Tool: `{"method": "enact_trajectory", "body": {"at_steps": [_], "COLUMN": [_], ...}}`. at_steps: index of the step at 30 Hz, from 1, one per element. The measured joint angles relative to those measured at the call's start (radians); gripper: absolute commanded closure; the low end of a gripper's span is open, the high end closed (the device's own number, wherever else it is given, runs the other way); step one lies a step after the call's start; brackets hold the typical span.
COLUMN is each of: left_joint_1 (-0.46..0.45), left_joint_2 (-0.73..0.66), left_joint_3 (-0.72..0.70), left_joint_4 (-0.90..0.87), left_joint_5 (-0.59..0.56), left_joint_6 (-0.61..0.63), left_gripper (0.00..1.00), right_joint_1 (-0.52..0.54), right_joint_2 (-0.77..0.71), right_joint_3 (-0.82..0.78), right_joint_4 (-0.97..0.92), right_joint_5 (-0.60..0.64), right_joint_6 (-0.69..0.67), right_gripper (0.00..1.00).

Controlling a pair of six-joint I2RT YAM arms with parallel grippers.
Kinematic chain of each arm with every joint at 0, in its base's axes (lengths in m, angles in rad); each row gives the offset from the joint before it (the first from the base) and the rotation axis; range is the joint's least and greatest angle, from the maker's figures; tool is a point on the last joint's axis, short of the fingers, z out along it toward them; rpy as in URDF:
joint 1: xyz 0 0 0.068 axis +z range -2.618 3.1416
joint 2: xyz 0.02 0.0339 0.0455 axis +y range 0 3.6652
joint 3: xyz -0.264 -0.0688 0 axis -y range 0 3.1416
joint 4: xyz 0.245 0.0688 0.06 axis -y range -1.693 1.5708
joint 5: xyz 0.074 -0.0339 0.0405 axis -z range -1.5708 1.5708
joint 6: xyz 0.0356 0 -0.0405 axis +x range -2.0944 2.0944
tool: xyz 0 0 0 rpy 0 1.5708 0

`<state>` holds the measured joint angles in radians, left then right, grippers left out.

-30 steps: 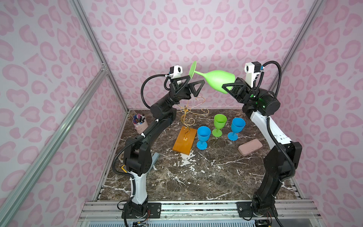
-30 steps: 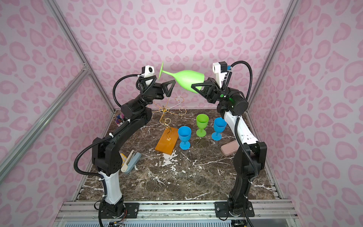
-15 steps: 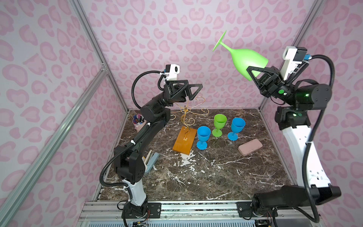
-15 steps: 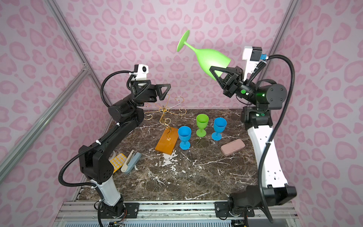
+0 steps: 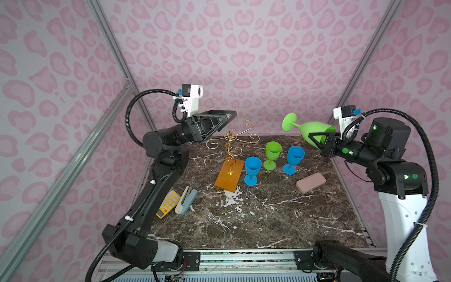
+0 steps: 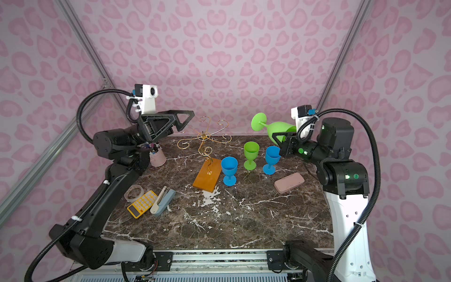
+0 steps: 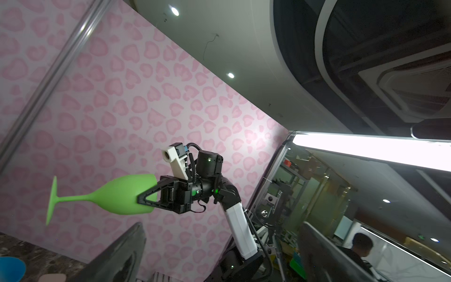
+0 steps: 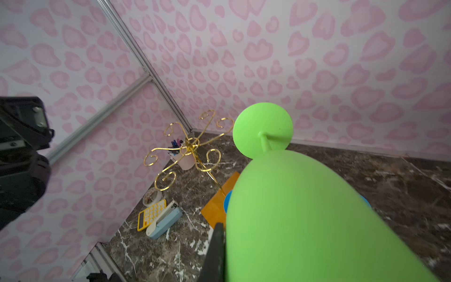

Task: Take the wine glass off the wine glass rack
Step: Place the wine glass at the center of the table.

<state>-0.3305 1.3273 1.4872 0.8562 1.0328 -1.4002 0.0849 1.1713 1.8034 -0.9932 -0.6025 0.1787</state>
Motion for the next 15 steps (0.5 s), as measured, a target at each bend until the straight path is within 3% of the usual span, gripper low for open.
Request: {"method": "enact_trajectory", "body": {"at_steps": [4,8,15], "left_joint_1": [0.022,0.026,0.027], "left_joint_2": [-0.159,-0.321,-0.472], "left_joint_3": [-0.033,-0.094,-0.203], "left_joint_4": [-0.334,-0.602,-0.856], "left_joint_5": [-0.076,-0.238,-0.544], "left_joint_6": [0.343,0.658,0.968], "left_gripper": [0.02,0.02,0.02], "right_joint_1": [0.123,0.249,0.288], "right_joint_2": [0.016,0.079,0.206], "right_joint_3": [-0.032,-0.094,-0.21], "right_joint_4": [-0.158,-0.27,-0.312], "right_joint_5": [0.13,0.261,0.352], "right_joint_6": [-0.043,-0.058,-0.066], "right_gripper": [1.0,1.0,1.0]}}
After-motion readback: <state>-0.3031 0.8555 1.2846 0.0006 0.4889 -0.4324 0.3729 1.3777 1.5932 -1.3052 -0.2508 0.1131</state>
